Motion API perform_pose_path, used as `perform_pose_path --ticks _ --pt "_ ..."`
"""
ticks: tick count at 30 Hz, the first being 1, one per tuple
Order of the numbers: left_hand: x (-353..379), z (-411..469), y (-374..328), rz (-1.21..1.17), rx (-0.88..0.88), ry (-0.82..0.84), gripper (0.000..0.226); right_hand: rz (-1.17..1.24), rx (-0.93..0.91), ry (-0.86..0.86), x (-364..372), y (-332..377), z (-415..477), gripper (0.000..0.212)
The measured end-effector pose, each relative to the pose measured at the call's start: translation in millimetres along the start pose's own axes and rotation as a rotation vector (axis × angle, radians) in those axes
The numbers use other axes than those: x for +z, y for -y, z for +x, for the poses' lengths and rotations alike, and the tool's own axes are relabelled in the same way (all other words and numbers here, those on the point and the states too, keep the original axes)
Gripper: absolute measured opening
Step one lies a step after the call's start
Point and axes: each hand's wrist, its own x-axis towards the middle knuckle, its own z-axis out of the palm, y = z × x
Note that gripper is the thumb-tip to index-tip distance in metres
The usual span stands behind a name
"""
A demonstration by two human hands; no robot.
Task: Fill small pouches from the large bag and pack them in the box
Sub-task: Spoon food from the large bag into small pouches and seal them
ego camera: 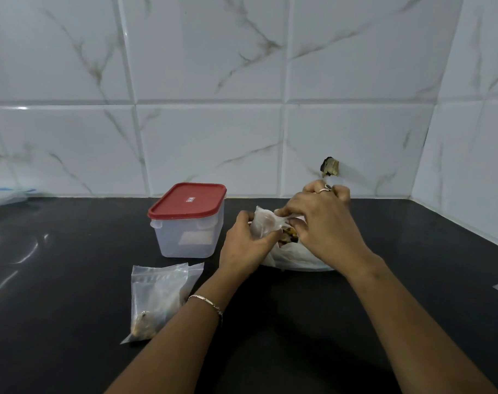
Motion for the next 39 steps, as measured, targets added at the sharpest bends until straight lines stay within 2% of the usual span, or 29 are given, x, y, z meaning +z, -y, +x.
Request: perform_pose_path --ticks 3,7,13,20,22,25,27,32,36,39 --pt "0.3 0.2 0.1 -0.049 0.013 -0.025 0.044 -0.086 -0.106 -0.095 -0.4 0.2 -0.4 0.016" --pt "1.0 -1.1 0.0 -0.101 0.018 -0.043 0.046 -0.1 -0.159 -0.17 -2.3 -3.0 0.4 0.008" --pt "0.0 -1.5 -1.5 -0.135 0.0 -0.034 0.044 -0.014 -0.143 -0.22 -4.0 -5.9 1.1 0.016" --pt "-1.2 -1.9 -1.8 -0.151 0.005 -0.038 0.046 0.026 -0.101 -0.248 2.7 -8.6 -2.5 0.013" --pt "-1.6 -2.8 -2.5 -0.116 0.026 -0.027 0.048 0.103 -0.022 -0.258 4.9 -9.7 -3.0 0.013" --pt "-2.9 -5.6 -2.4 -0.078 0.036 0.001 0.053 0.322 0.177 -0.291 5.7 -16.6 -8.6 0.017" --pt "-3.1 -8.9 -3.8 -0.023 0.044 0.031 0.057 0.372 0.307 -0.312 5.0 -25.3 -18.2 0.016" --pt "-3.9 -16.7 -4.1 0.112 0.03 0.057 0.059 0.222 0.56 -0.22 0.8 -49.2 -53.1 0.015" --pt "-4.9 -28.0 -8.1 0.156 0.004 0.007 0.05 0.186 0.617 -0.092 1.7 -58.8 -73.0 0.019" --pt "-7.0 -37.1 -10.3 0.211 0.008 -0.007 0.054 0.193 0.634 -0.002 0.9 -60.2 -81.5 0.017"
